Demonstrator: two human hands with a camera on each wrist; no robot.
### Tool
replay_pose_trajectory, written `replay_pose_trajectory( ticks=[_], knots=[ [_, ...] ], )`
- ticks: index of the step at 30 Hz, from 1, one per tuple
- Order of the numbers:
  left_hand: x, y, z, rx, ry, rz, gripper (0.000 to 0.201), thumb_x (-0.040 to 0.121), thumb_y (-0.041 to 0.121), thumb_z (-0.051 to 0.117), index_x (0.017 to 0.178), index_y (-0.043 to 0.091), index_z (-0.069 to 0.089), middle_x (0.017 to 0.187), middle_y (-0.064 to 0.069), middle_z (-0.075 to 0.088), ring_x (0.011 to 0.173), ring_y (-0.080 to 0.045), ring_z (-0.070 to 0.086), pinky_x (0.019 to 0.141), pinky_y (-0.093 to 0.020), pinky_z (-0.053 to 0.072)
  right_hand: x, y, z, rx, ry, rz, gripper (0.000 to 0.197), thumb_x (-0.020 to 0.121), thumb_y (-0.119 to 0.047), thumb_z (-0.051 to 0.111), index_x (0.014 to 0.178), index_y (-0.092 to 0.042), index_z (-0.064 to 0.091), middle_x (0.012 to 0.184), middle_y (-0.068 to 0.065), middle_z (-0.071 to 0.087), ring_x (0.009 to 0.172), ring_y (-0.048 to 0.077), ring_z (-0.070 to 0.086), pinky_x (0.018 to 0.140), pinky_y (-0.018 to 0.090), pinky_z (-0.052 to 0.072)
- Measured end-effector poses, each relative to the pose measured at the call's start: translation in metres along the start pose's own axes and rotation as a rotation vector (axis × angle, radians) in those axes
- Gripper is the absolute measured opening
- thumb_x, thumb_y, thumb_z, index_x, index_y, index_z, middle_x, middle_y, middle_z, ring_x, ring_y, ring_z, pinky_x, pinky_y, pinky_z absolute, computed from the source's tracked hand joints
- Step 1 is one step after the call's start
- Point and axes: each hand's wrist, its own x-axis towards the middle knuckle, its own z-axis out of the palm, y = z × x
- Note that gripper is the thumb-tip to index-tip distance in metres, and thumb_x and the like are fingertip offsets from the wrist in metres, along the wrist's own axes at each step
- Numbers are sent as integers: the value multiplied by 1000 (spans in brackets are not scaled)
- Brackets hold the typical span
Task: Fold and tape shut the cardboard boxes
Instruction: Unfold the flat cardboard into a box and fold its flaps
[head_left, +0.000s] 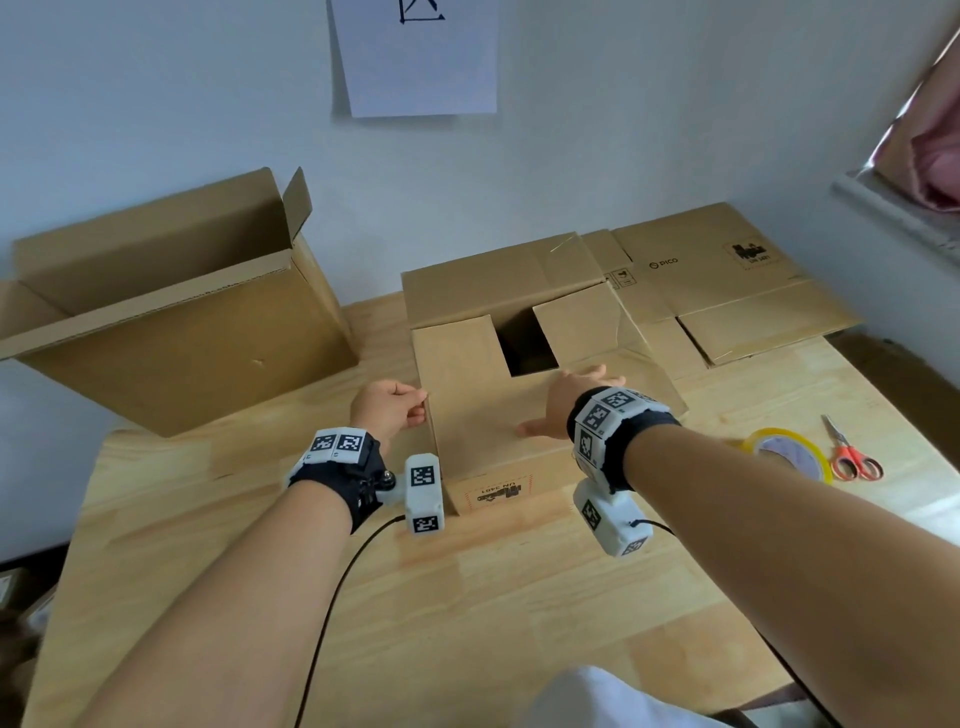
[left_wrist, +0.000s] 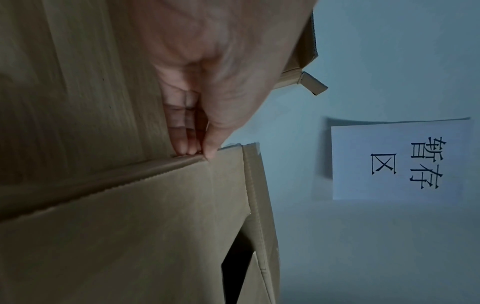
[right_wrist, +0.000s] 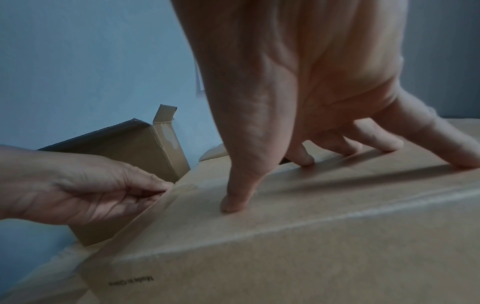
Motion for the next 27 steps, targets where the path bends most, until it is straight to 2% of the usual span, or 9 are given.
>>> replay_pose_trajectory(
  ticks=[5, 9, 12, 16, 20, 23, 25, 27],
  knots=[
    [-2, 0, 1, -72, 2, -18, 14, 91, 2, 59, 77, 3, 62, 76, -9, 60, 67, -14, 59, 62, -18, 56, 7, 6, 5, 83, 3, -39, 109, 73, -73, 56, 151, -17, 6, 155, 24, 0, 139, 51, 8, 109, 58, 23],
    [-6, 0, 3, -108, 34, -16, 11, 93, 5, 57, 85, -1, 63, 77, -9, 61, 68, -16, 60, 63, -19, 57, 8, 5, 5, 80, -4, -49, 111, 72, -75, 55, 152, -17, 1, 155, 24, -3, 139, 52, 7, 109, 59, 23],
    [-8, 2, 3, -19, 42, 25, 11, 90, 12, 64, 82, 4, 65, 79, -9, 65, 69, -16, 63, 71, -24, 58, 7, 5, 6, 78, -8, -47, 112, 73, -76, 53, 151, -16, -1, 155, 25, -3, 139, 52, 8, 109, 59, 24],
    [-8, 6, 2, 118, 53, 74, 15, 89, 5, 62, 74, 8, 63, 76, -7, 65, 66, -14, 62, 66, -23, 57, 3, 7, 5, 80, -8, -52, 113, 73, -75, 54, 151, -17, -2, 155, 24, -3, 139, 51, 8, 109, 59, 24],
    [-3, 10, -3, 40, -64, -59, 5, 92, 1, 55, 90, 1, 60, 78, -9, 60, 68, -16, 59, 57, -20, 54, 0, 8, 3, 67, -8, -61, 111, 74, -74, 54, 151, -17, -1, 156, 24, -2, 139, 51, 8, 110, 58, 24],
    [5, 23, -3, 0, -83, -89, 12, 93, -3, 51, 93, 6, 59, 88, -8, 60, 79, -17, 59, 66, -24, 53, -2, 8, 1, 52, -10, -64, 111, 74, -73, 54, 151, -16, 0, 155, 24, -1, 139, 51, 9, 110, 58, 25],
    [12, 37, 0, -2, -79, -58, 19, 96, 1, 45, 85, 13, 55, 86, -4, 58, 76, -13, 56, 65, -20, 50, -1, 8, 0, 51, -17, -62, 110, 74, -73, 55, 151, -16, 0, 155, 24, -1, 139, 51, 9, 111, 58, 24],
    [28, 52, 0, 23, -50, -49, 26, 96, 1, 42, 78, 19, 49, 85, -4, 53, 75, -13, 52, 69, -21, 46, 1, 9, 0, 55, -26, -61, 110, 75, -73, 54, 151, -16, -1, 155, 24, -3, 139, 51, 8, 111, 58, 23]
  ],
)
